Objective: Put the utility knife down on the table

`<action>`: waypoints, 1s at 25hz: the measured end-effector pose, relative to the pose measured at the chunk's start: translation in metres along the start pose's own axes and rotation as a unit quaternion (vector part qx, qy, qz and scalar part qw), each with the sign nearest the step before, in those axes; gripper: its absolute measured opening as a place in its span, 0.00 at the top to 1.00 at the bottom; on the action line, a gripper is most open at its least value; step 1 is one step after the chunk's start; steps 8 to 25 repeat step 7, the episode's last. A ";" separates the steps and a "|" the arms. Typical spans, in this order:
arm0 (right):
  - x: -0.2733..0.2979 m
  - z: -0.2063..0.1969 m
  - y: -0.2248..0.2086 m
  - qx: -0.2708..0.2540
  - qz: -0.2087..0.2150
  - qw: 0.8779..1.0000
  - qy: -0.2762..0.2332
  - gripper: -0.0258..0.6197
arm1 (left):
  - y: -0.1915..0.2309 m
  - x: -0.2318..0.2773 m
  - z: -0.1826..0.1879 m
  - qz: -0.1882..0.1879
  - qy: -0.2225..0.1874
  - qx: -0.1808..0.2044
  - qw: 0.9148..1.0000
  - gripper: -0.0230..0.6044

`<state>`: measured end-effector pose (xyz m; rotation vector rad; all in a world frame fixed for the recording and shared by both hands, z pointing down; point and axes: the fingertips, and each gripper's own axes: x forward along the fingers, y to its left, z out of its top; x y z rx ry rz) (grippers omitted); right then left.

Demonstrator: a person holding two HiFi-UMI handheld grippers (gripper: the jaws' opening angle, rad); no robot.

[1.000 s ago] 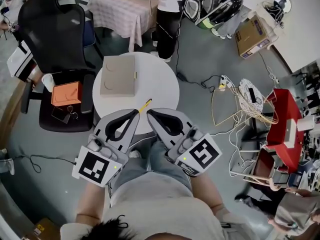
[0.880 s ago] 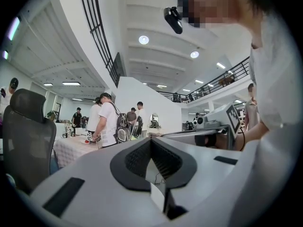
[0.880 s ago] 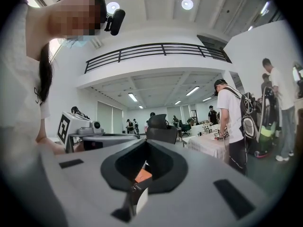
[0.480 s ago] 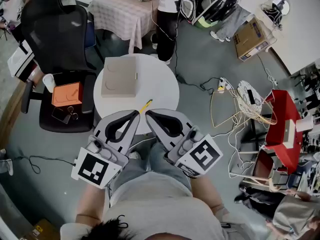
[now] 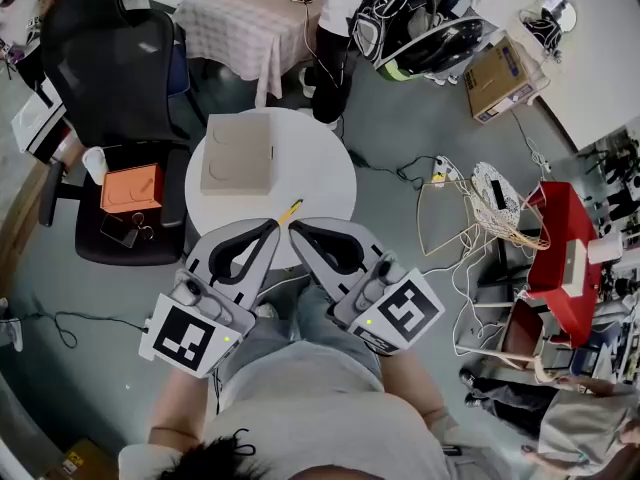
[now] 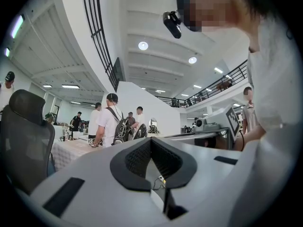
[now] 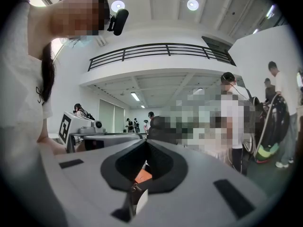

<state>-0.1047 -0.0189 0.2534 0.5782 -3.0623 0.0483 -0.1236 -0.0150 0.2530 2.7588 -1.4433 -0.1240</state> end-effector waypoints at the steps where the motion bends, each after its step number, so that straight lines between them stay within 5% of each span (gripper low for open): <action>1: 0.000 0.000 0.000 0.000 0.000 1.000 0.000 0.95 | 0.000 0.000 0.000 0.000 -0.001 0.000 1.000 0.95; 25: 0.005 -0.002 -0.002 -0.002 0.000 1.000 0.000 0.95 | 0.005 0.000 -0.004 -0.002 -0.002 0.001 1.000 0.95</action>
